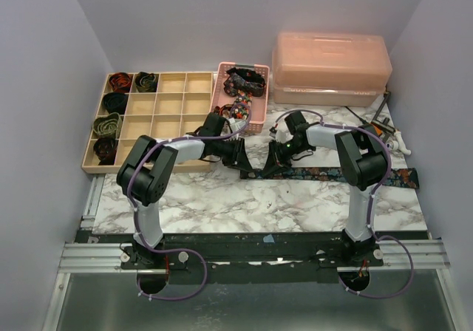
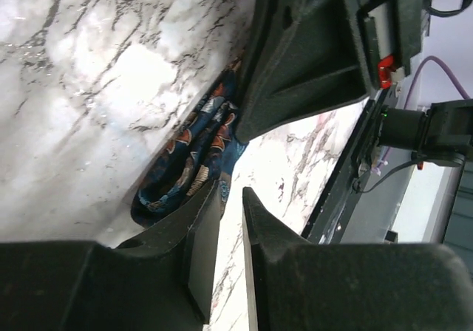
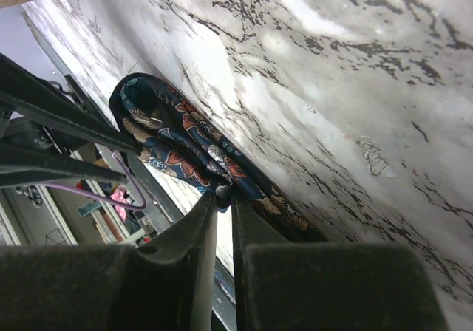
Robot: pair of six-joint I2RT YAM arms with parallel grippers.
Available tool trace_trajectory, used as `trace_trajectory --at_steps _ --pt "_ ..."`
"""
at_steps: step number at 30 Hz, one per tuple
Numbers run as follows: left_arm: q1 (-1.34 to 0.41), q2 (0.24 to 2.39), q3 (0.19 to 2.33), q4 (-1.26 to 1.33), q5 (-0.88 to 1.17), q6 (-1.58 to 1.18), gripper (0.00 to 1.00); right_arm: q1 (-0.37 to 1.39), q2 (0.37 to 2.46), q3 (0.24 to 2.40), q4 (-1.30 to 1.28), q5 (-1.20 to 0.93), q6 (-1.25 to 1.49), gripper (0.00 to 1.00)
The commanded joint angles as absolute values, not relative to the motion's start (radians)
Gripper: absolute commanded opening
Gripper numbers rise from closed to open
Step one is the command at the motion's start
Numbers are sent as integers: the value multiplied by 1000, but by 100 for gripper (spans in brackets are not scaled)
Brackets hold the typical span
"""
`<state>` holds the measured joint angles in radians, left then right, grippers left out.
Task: Roll the ties
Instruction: Roll the tie at the center of the board.
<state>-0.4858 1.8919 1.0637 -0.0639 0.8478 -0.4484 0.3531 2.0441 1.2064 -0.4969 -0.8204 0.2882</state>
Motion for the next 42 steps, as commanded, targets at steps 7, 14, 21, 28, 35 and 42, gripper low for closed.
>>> trace_trajectory --at_steps 7,14,21,28,35,42 --pt "-488 1963 1123 -219 661 -331 12 354 2093 1212 -527 -657 240 13" --pt "-492 1790 1068 -162 698 -157 49 356 2072 1196 -526 -681 208 13" --pt "-554 1486 931 -144 726 279 98 359 2047 1156 -549 -689 109 13" --pt "-625 1265 685 123 707 362 98 359 2045 1131 -604 -706 11 13" --pt "-667 1211 619 148 786 365 98 358 2018 1097 -648 -700 -55 13" --pt "-742 1239 656 235 513 364 98 356 2002 1155 -650 -773 -12 13"
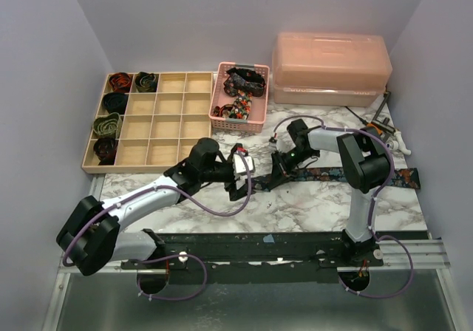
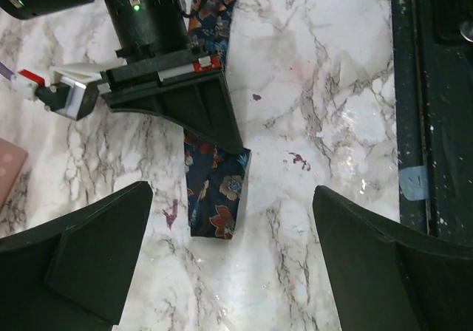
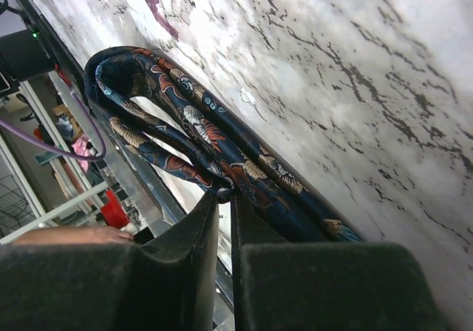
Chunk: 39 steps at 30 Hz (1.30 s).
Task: Roll the ties
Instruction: Roll the tie at the center of the board.
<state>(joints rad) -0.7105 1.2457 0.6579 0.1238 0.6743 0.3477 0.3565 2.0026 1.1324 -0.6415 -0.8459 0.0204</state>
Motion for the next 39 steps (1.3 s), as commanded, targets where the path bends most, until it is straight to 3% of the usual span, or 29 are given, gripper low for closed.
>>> trace_trajectory --at_steps 1,11,17,24,26,29,33,39 --pt "-742 1241 658 236 505 379 98 356 1991 1176 -652 -799 -9 13" --pt "-771 1425 791 25 479 457 98 356 2017 1295 -762 -812 -65 13" --pt "-774 1561 844 34 494 451 98 356 2054 1316 -783 -790 -85 13" --pt "-799 1747 948 18 298 414 97 356 2057 1330 -797 -790 -100 14" --pt "-801 1778 946 19 289 436 90 356 2059 1335 -807 -794 -108 14" --pt "-803 1805 925 9 292 481 70 353 2058 1346 -840 -802 -126 19" --pt "-813 1809 922 2 317 503 51 314 2026 1357 -894 -846 -145 41" --pt "-841 1835 988 -83 369 518 33 144 1955 1353 -1037 -769 -257 48"
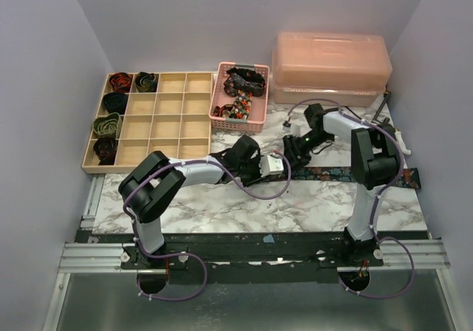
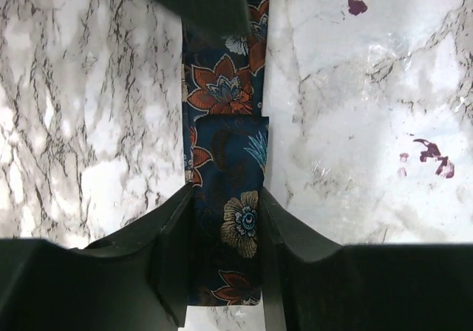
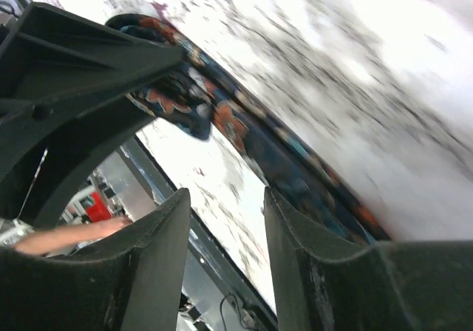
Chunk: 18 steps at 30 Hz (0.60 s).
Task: Roll the ties
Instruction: Roll the tie at the center of the board.
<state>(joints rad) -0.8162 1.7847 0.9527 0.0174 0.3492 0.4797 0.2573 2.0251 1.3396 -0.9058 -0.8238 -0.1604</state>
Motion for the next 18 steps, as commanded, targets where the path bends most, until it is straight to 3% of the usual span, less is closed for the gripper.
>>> trace_trajectory --at_steps 1,7,18 --pt "-847 1842 997 -89 377 521 33 114 1945 1344 -1047 -717 -265 48" --pt "-867 1897 1062 -119 401 517 30 -117 1920 1331 -1082 -539 -370 45" --pt "-885 1977 1155 -169 532 493 25 -324 1963 1308 -1129 -281 -589 31"
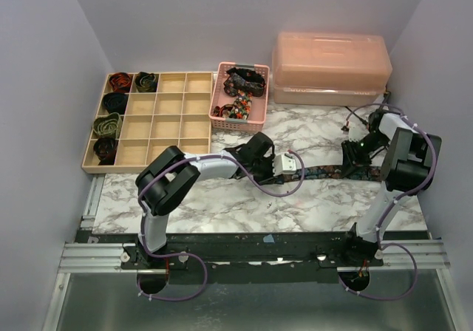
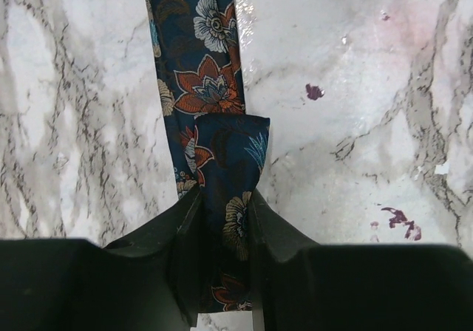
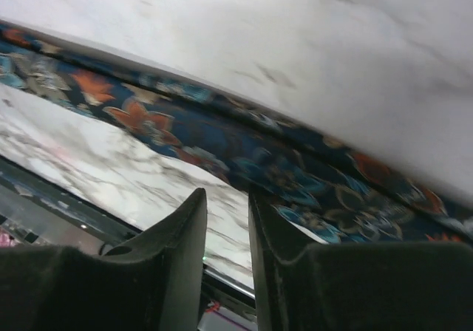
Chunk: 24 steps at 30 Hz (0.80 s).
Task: Roll the ties
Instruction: Roll the tie at the center of the board.
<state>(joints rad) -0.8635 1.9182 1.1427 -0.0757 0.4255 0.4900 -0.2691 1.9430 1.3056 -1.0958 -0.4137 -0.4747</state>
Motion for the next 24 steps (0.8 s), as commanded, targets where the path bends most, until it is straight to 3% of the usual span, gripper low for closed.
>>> trace_trajectory --at_steps 1,5,13,24 --pt "-885 1980 1159 -177 555 497 24 -333 1965 1313 -1128 -265 -609 30" --pt "-891 1979 1157 -201 603 521 23 -338 1951 1338 -1160 -250 -686 27" --pt "-892 1970 1128 -229 570 572 20 -258 1934 1510 -1239 -595 -566 31" --pt "-865 1953 1144 -277 572 590 19 -135 2003 1367 -1033 -498 -506 36"
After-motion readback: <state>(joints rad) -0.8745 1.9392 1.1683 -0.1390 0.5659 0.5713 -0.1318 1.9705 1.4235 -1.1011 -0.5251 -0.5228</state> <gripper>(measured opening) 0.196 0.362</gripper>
